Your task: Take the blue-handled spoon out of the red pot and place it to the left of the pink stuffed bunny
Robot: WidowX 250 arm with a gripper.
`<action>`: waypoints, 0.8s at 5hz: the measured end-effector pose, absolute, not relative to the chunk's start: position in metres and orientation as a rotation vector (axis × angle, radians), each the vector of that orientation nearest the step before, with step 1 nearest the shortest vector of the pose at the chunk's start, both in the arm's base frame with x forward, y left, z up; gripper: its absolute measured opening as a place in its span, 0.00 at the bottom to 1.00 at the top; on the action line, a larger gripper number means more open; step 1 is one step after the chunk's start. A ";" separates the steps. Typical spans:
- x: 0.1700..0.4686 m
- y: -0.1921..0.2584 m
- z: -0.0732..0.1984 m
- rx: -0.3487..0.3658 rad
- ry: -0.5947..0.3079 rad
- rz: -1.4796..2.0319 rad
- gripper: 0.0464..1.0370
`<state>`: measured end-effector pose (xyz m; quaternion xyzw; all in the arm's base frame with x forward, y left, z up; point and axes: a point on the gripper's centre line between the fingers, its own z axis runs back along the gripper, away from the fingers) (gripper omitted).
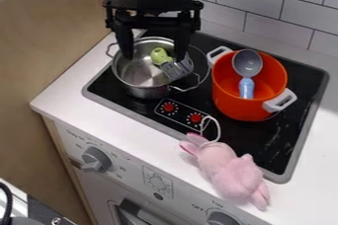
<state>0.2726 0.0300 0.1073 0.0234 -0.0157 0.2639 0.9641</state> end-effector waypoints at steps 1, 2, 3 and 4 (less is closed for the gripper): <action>0.270 0.029 0.100 0.048 0.000 0.541 0.96; 0.273 0.006 0.104 0.018 0.011 0.563 0.96; 0.283 -0.015 0.109 0.006 0.018 0.578 0.96; 0.291 -0.031 0.115 -0.006 -0.009 0.580 0.96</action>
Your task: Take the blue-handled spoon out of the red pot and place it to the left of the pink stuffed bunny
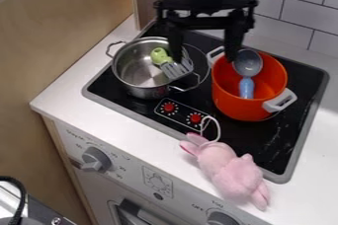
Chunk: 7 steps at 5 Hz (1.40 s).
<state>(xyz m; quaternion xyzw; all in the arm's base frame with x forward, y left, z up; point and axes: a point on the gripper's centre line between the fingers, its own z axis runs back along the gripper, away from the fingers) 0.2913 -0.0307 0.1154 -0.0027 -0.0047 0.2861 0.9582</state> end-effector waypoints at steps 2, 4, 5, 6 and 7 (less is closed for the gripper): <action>0.309 -0.058 0.111 -0.010 -0.031 0.524 0.96; 0.309 -0.071 0.108 -0.008 -0.024 0.518 0.96; 0.309 -0.076 0.108 -0.017 -0.033 0.527 0.96; 0.307 -0.082 0.099 -0.022 -0.050 0.527 0.96; 0.307 -0.082 0.093 -0.023 -0.066 0.530 0.96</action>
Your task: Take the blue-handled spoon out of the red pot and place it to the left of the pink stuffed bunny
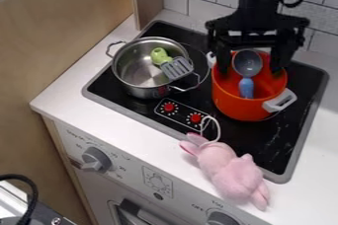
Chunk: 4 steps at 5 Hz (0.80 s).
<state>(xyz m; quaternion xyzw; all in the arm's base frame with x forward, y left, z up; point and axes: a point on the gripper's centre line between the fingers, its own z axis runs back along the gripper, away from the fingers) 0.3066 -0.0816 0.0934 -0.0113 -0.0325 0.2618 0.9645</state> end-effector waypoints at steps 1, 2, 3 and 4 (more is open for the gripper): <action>0.304 -0.080 0.082 -0.027 -0.080 0.527 0.96; 0.302 -0.079 0.077 -0.026 -0.089 0.519 0.96; 0.300 -0.075 0.069 -0.026 -0.096 0.504 0.96; 0.299 -0.070 0.065 -0.026 -0.099 0.492 0.91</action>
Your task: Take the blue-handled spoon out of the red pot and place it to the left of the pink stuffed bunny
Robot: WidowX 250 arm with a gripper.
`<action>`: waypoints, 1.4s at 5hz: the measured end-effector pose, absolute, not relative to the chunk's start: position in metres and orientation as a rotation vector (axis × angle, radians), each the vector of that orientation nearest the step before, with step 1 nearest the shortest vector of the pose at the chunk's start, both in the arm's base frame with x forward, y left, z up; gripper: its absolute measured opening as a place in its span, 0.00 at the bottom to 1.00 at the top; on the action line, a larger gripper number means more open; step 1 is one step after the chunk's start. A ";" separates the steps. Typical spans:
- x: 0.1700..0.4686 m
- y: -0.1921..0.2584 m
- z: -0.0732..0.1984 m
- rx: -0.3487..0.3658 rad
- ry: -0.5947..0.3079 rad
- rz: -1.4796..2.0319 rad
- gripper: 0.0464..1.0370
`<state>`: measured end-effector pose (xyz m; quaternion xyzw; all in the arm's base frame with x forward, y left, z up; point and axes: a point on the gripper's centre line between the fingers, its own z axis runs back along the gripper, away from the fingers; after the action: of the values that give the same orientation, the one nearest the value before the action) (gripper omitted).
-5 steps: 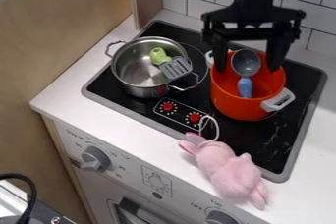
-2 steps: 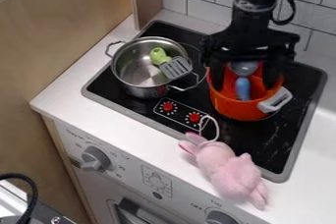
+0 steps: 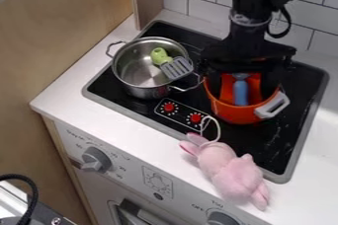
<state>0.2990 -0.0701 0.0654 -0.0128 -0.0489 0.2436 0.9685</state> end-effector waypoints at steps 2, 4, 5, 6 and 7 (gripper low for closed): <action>0.299 -0.063 0.065 -0.024 -0.090 0.485 0.35; 0.295 -0.051 0.064 -0.031 -0.043 0.477 0.24; 0.298 -0.043 0.073 -0.015 -0.022 0.491 0.24; 0.304 -0.038 0.088 -0.023 -0.003 0.501 0.24; 0.307 -0.033 0.094 -0.006 0.038 0.515 0.24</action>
<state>0.3071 -0.0327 0.0942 -0.0029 0.0190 0.2548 0.9668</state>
